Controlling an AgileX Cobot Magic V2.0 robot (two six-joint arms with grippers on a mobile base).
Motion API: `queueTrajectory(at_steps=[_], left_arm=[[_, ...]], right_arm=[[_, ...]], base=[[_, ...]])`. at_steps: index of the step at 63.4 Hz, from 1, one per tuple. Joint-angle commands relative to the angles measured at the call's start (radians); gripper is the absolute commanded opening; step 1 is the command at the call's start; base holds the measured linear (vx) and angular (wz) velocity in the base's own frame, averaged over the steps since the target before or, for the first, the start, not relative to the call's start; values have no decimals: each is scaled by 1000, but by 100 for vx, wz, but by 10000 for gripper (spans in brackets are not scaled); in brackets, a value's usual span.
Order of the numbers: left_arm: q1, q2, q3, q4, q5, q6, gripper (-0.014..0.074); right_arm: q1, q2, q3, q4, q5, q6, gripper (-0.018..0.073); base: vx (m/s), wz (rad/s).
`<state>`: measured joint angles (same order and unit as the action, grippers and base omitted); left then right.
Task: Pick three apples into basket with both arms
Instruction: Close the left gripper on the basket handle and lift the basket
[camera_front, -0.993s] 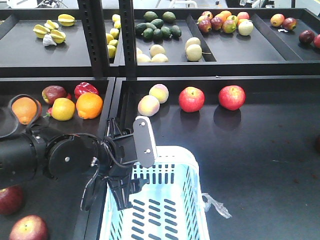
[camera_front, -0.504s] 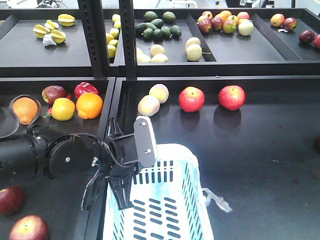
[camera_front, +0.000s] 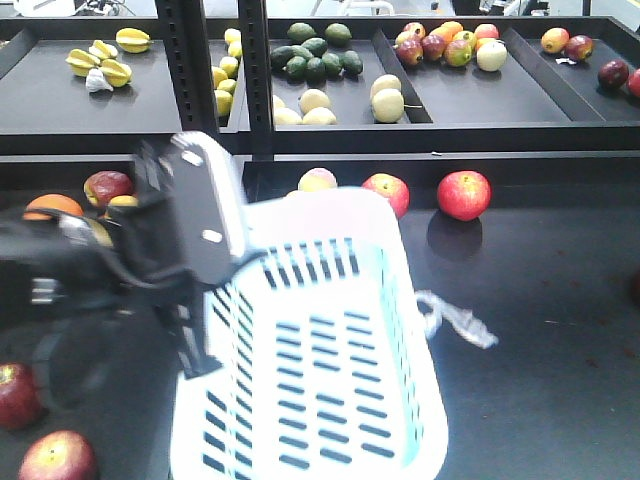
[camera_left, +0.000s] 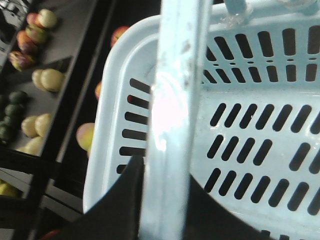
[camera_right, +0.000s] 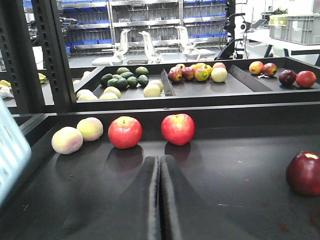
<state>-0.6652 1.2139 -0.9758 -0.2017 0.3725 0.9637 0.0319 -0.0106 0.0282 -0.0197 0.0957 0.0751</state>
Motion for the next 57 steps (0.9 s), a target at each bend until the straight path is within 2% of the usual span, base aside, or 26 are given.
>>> queueTrajectory(at_steps=[1, 12, 25, 33, 42, 57], left_arm=[[-3, -110, -35, 30, -69, -8, -8], [-3, -248, -35, 152, -16, -8, -8], [-3, -365, -35, 293, 132, -30, -8], [-3, -438, -35, 342, 181, -111, -8], [-3, -510, -35, 392, 226, -164, -8], [-3, -595, -35, 394, 319, -175, -8]], right_arm=[[3, -11, 14, -6, -78, -7, -9], [3, -11, 14, -6, -78, -7, -9], [3, -11, 14, -6, -78, -7, -9], [3, -11, 14, -6, -78, -7, -9], [3, -11, 14, -6, -78, -7, -9], [3, -11, 14, -6, -80, -7, -9]], base=[[0, 0], [0, 0], [0, 0], [0, 0], [0, 0], [0, 0]])
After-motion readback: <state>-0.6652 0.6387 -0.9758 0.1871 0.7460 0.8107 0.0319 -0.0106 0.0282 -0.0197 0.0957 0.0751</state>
